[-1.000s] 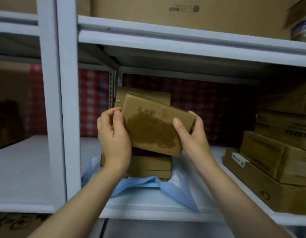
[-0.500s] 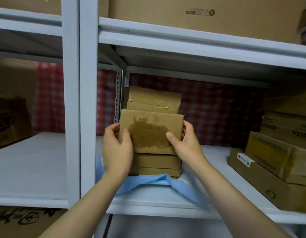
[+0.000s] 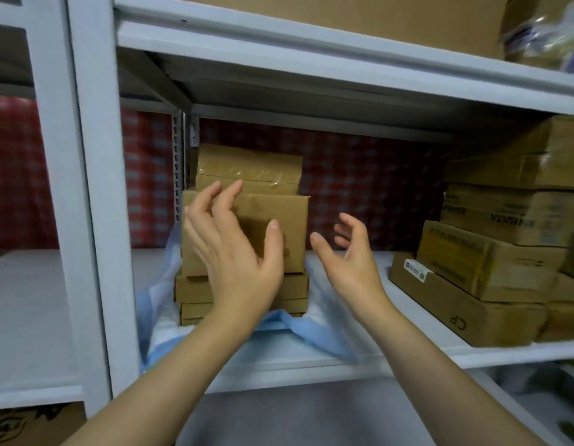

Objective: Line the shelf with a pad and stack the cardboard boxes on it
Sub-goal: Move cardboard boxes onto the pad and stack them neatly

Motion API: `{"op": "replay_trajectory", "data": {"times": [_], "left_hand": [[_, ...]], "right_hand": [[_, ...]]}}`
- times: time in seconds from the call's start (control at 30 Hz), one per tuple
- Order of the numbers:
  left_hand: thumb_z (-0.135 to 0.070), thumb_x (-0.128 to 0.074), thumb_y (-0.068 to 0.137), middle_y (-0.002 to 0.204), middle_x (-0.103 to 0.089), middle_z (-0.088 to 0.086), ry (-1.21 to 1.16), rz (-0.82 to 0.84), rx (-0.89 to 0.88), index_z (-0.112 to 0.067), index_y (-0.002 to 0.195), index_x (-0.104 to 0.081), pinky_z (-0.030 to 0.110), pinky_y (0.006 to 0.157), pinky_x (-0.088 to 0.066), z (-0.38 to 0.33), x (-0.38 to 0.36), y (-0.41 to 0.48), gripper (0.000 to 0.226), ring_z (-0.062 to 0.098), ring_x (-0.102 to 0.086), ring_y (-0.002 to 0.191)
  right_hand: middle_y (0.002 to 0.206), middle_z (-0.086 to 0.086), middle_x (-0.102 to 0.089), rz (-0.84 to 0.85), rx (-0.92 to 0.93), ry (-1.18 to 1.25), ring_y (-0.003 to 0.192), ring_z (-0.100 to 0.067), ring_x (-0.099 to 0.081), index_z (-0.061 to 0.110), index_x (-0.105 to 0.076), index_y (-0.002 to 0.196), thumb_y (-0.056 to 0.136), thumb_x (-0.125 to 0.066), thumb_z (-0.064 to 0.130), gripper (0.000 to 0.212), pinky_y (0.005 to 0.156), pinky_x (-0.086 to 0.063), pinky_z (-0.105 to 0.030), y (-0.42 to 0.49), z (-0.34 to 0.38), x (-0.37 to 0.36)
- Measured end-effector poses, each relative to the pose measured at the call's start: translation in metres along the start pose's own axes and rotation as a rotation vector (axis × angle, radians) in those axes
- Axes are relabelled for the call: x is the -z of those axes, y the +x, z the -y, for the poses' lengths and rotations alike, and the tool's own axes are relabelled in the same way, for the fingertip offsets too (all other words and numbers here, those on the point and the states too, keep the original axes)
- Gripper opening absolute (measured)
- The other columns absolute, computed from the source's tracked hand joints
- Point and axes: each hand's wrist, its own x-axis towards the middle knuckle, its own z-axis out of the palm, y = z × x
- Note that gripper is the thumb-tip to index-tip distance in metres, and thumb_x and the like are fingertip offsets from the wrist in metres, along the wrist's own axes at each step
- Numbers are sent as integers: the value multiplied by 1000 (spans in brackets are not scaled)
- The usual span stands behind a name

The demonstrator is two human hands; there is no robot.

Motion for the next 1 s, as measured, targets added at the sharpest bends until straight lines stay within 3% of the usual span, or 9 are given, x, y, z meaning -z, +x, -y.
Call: {"op": "replay_trajectory", "data": {"times": [0.13, 0.3, 0.4, 0.53, 0.6, 0.7, 0.83, 1.0], "left_hand": [[-25, -62, 84, 135, -41, 15, -61, 14, -123, -8, 130, -52, 66, 103, -31, -32, -33, -8, 50, 33, -38, 127], [-22, -61, 85, 128, -46, 11, -129, 23, -200, -10, 123, -56, 64, 103, -32, -70, -87, -13, 40, 28, -42, 121], [-29, -57, 87, 122, -50, 2, -194, 102, -122, -16, 125, -55, 56, 105, -34, -96, -136, -17, 40, 16, -42, 119], [-38, -52, 95, 122, -50, -11, -337, 287, 89, -26, 130, -50, 39, 106, -37, -131, -199, -29, 37, 5, -38, 120], [-37, -53, 97, 126, -48, -11, -421, 380, 195, -29, 133, -47, 33, 105, -38, -145, -228, -35, 38, 8, -39, 125], [-42, -53, 96, 135, -44, -9, -529, 506, 299, -34, 136, -43, 38, 110, -39, -164, -263, -37, 42, 13, -42, 130], [-49, -50, 97, 144, -39, -3, -651, 592, 438, -33, 145, -34, 35, 108, -41, -190, -306, -31, 53, 14, -45, 128], [-74, -44, 81, 158, -28, -2, -749, 641, 566, -46, 150, -21, 50, 115, -33, -201, -344, -23, 78, 21, -34, 141]], "right_hand": [[139, 0, -44, -123, 34, -8, 120, -10, -47, 24, -38, 141, 89, -68, 33, 61, 93, -43, -22, 9, -7, 45], [130, 2, -50, -304, 162, 0, 111, -6, -53, 23, -44, 134, 89, -68, 24, 51, 80, -48, -15, 31, -14, 115], [129, 3, -47, -482, 273, -16, 108, -5, -53, 24, -45, 128, 89, -68, 19, 46, 83, -52, -22, 46, -15, 165], [129, -1, -40, -706, 287, -34, 103, 0, -50, 21, -43, 125, 90, -65, 17, 42, 81, -47, -18, 74, -22, 240], [133, -3, -41, -719, 205, -83, 117, -12, -48, 20, -43, 127, 91, -63, 20, 41, 93, -46, -27, 92, -32, 274], [135, -4, -45, -701, 116, -162, 126, -24, -44, 18, -45, 128, 92, -59, 23, 39, 102, -43, -42, 115, -48, 307], [124, 5, -46, -621, 129, -163, 126, -23, -45, 25, -44, 121, 94, -57, 26, 30, 97, -44, -37, 133, -59, 334], [123, 5, -48, -587, 148, -219, 122, -23, -47, 22, -45, 124, 91, -58, 28, 36, 100, -46, -46, 144, -58, 345]]}}
